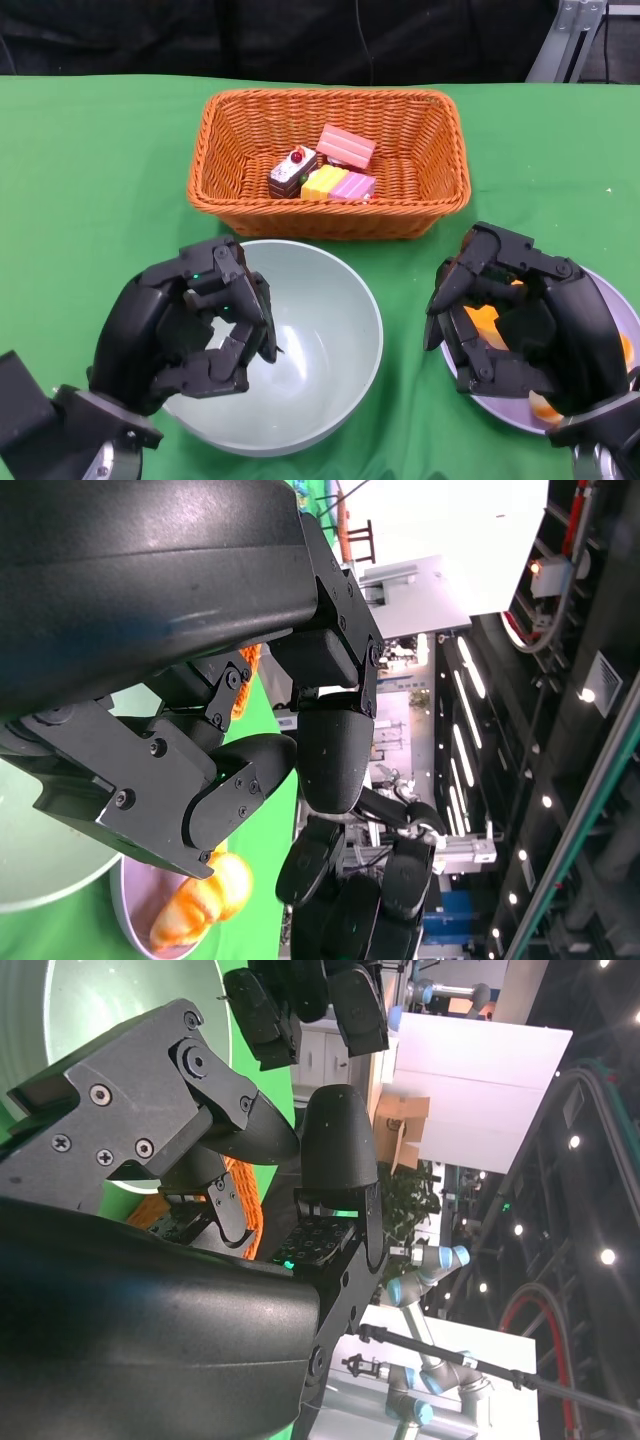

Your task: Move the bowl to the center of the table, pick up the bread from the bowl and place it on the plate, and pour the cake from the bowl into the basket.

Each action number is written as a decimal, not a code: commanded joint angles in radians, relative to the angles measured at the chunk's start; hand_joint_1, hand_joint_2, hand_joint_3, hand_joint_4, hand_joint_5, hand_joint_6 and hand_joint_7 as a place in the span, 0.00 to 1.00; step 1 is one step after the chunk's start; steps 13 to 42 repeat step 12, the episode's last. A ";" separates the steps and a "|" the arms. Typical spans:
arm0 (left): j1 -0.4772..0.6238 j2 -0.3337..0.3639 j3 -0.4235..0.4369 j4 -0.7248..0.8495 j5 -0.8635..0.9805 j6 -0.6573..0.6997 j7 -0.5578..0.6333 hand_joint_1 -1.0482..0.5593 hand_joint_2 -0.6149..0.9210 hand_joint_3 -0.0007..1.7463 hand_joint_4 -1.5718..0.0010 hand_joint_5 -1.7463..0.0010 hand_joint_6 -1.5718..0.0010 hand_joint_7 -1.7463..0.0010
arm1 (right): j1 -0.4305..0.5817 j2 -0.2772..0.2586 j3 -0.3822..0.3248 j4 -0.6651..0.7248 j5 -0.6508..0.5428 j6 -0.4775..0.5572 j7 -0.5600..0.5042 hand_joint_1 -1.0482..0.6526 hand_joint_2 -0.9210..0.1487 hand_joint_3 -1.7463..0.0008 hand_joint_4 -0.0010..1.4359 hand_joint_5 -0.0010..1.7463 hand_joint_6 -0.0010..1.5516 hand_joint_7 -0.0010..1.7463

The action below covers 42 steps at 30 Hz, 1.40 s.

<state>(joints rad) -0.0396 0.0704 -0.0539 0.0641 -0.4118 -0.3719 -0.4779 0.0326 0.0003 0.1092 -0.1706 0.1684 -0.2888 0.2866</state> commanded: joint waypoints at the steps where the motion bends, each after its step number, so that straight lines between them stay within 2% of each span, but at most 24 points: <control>1: -0.019 0.000 0.024 0.004 -0.015 0.014 -0.020 0.55 0.73 0.66 0.49 0.00 0.54 0.11 | -0.018 -0.015 -0.019 0.010 0.012 -0.006 0.004 0.55 0.43 0.26 0.58 0.96 0.46 0.83; 8: -0.036 -0.032 0.051 0.035 -0.005 -0.015 -0.041 0.56 0.74 0.66 0.48 0.00 0.54 0.11 | -0.020 -0.018 -0.020 0.013 0.019 0.006 0.020 0.54 0.45 0.24 0.57 0.95 0.46 0.81; 42: -0.037 -0.035 0.061 0.038 0.005 -0.013 -0.043 0.56 0.75 0.65 0.48 0.00 0.55 0.10 | -0.024 -0.011 -0.020 0.022 0.018 -0.001 0.018 0.55 0.45 0.24 0.57 0.95 0.46 0.82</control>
